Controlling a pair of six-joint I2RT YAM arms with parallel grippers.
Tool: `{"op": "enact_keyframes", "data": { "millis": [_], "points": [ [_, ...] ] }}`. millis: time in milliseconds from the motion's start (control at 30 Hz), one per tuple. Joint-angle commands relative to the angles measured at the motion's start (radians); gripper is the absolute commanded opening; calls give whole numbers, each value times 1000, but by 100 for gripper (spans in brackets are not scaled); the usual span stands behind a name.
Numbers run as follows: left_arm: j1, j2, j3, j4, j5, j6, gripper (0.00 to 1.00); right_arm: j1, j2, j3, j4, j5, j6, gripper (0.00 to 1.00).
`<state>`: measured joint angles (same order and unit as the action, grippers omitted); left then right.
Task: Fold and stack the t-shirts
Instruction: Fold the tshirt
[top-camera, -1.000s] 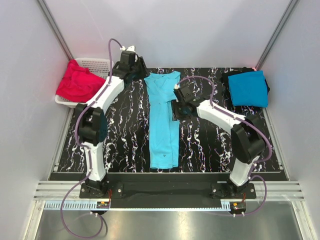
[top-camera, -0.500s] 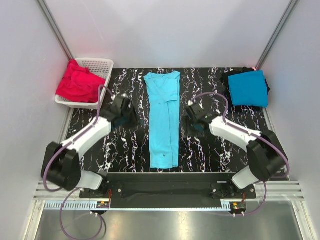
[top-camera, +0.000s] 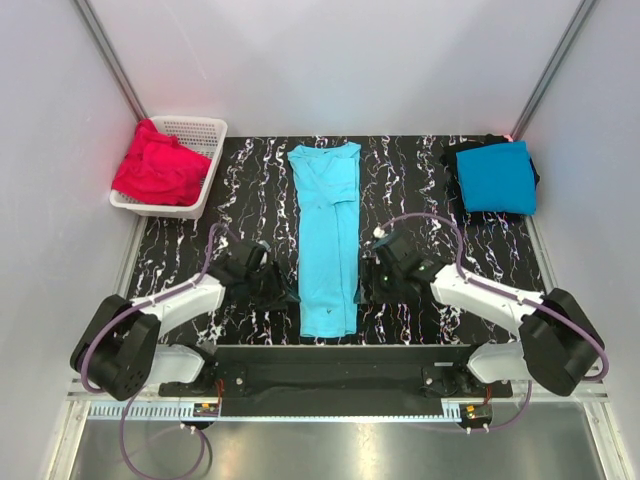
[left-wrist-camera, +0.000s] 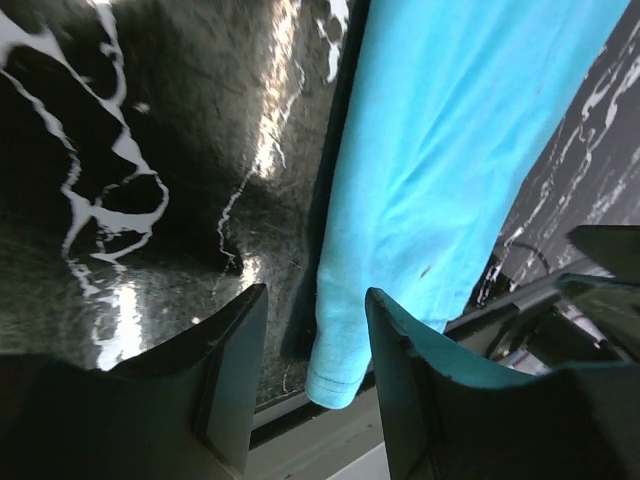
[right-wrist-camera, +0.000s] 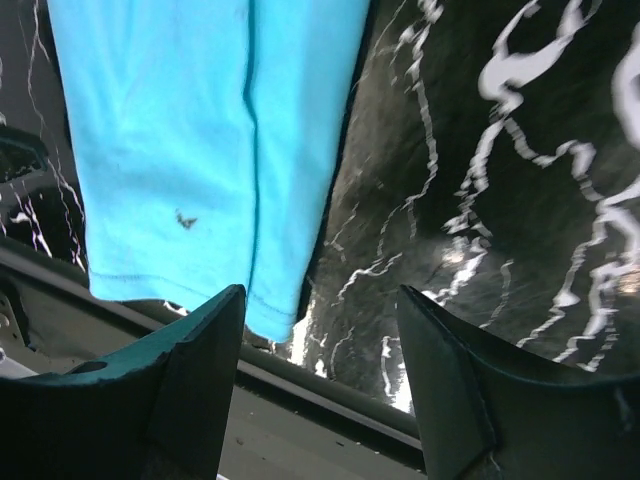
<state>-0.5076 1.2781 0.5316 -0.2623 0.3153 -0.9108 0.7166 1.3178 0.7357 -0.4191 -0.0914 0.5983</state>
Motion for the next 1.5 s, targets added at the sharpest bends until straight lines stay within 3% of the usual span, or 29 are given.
{"op": "enact_keyframes", "data": {
  "millis": [0, 433, 700, 1000, 1200, 1467],
  "points": [
    [-15, -14, -36, 169, 114, -82, 49, 62, -2, -35, 83, -38, 96, 69],
    [-97, -28, -125, 187, 166, -157, 49, 230, 89, -116, 241, -27, 242, 68],
    [-129, -19, -145, 186, 166, -192, 49, 251, 158, -110, 286, -27, 262, 66],
    [-164, 10, -125, 190, 168, -209, 15, 262, 121, -136, 238, 33, 311, 59],
    [-177, 27, -119, 190, 156, -211, 13, 268, 95, -137, 189, 65, 322, 54],
    [-183, 50, -96, 192, 151, -211, 12, 291, 78, -136, 98, 146, 351, 55]
  ]
}}
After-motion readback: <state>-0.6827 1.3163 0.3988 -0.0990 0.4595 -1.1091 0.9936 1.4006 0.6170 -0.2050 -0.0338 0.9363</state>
